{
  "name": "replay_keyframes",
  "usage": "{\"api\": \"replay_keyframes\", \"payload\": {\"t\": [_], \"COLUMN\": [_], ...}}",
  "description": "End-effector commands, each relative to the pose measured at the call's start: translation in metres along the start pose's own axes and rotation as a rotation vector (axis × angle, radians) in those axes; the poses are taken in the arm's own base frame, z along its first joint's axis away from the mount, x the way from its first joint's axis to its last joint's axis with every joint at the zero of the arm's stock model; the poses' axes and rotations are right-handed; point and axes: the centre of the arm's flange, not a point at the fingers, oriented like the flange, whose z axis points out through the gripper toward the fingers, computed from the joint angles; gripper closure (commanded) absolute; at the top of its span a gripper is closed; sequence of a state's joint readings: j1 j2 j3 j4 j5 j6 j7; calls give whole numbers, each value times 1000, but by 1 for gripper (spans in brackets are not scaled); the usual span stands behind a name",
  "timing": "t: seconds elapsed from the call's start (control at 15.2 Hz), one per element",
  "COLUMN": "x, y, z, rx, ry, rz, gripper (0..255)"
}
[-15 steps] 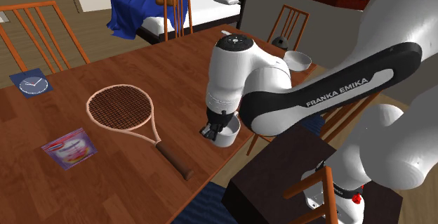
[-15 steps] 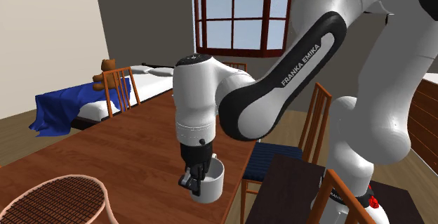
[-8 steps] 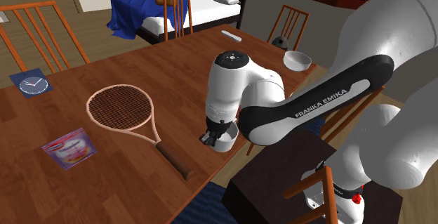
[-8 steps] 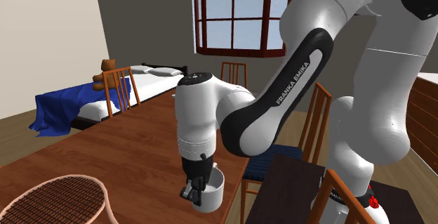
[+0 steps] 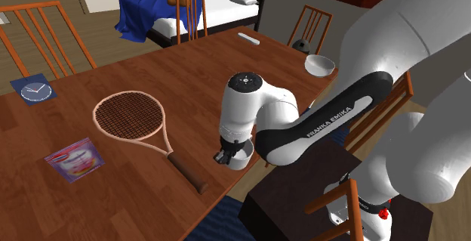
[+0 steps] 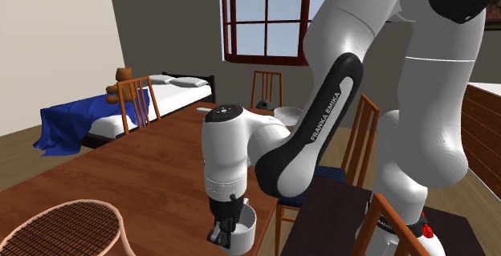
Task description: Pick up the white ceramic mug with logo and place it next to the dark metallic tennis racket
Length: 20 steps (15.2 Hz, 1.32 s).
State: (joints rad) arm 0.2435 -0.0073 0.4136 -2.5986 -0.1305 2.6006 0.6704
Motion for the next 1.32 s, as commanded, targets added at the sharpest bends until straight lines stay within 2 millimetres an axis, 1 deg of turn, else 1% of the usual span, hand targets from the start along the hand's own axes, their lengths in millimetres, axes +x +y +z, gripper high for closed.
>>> {"api": "replay_keyframes", "payload": {"t": [0.0, 0.13, 0.66, 0.73, 1.06, 1.25], "x": [0, -1, -1, -1, -1, -1], "y": [-1, -2, -2, -2, -2, -2], "z": [10, 19, 19, 19, 19, -21], "rx": [1, 1, 1, 1, 1, 1], "ry": [1, 1, 1, 1, 1, 1], "rz": [0, 0, 0, 0, 0, 0], "gripper": [255, 255, 255, 0, 0, 0]}}
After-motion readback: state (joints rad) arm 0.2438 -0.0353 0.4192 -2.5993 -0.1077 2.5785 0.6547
